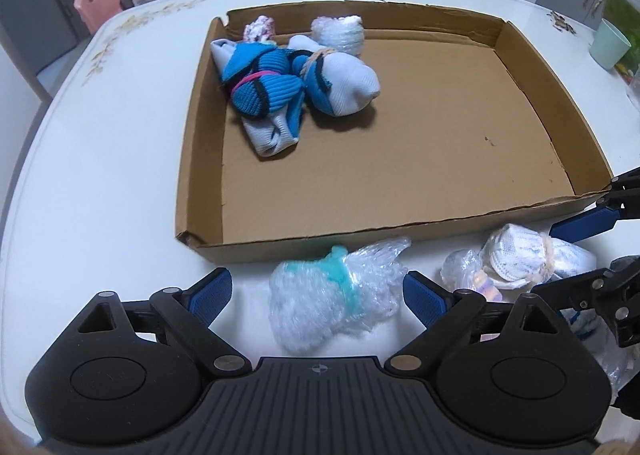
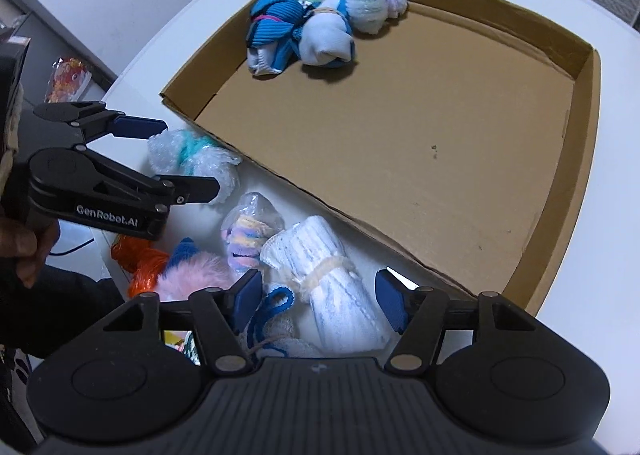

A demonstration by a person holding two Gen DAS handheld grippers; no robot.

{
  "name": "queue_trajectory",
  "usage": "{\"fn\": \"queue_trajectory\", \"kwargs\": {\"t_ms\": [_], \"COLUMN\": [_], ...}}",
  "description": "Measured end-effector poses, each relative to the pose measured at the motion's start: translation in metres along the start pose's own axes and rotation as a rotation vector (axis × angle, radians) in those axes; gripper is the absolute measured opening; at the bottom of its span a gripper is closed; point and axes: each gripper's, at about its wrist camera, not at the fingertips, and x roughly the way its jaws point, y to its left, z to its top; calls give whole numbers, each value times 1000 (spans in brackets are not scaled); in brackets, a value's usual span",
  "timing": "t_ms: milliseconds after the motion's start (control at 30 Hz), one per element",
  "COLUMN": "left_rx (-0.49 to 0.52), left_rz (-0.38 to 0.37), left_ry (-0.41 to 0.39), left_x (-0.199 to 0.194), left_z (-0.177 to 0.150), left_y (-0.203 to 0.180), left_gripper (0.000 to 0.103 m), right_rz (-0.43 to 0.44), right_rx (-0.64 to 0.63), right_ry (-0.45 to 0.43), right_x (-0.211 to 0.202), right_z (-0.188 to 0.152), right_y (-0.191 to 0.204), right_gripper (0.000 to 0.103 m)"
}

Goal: Organize objects
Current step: 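Grasp the bubble-wrapped packet with the left tool while the right grasps the white rolled bundle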

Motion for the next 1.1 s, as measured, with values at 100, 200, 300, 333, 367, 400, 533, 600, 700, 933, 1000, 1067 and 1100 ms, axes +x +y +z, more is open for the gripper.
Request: {"fn": "queue_trajectory", "kwargs": {"t_ms": [100, 200, 300, 333, 367, 400, 533, 600, 700, 933, 1000, 1067, 1100], "left_rx": [-2, -10, 7, 8, 10, 14, 39, 45, 57, 84, 95, 105, 110], "left_rz": [-6, -20, -19, -23, -27, -27, -21, -28, -35, -57, -64, -73, -76], "left_ry": [0, 0, 3, 6, 8, 9, 12, 23, 34, 36, 33, 24, 20], "left_x": [2, 2, 4, 5, 6, 7, 10, 12, 15, 15, 13, 11, 10], "left_z": [1, 1, 0, -1, -1, -2, -4, -6, -8, -12, -11, -10, -10], "left_y": [0, 0, -2, -2, -2, -2, -4, -4, -5, -7, -8, -10, -10], "left_gripper": [96, 96, 96, 96, 96, 96, 96, 94, 90, 86, 80, 68, 58], "right_rz": [7, 39, 74, 81, 98, 109, 93, 69, 37, 40, 37, 30, 29], "right_rx": [36, 74, 102, 112, 128, 135, 156, 150, 156, 181, 183, 181, 179], "right_ry": [5, 11, 1, -3, -7, -9, -19, -13, -6, -23, -17, -15, -14], "right_x": [1, 2, 0, -1, -2, -3, -4, -2, 1, 0, 2, 3, 3], "right_z": [0, 1, 1, 1, 2, 2, 2, 1, 1, 2, 1, 2, 2], "right_y": [-4, -9, -12, -13, -15, -16, -18, -18, -16, -19, -19, -17, -17], "right_gripper": [55, 55, 55, 55, 55, 55, 55, 55, 55, 48, 40, 40, 38]}}
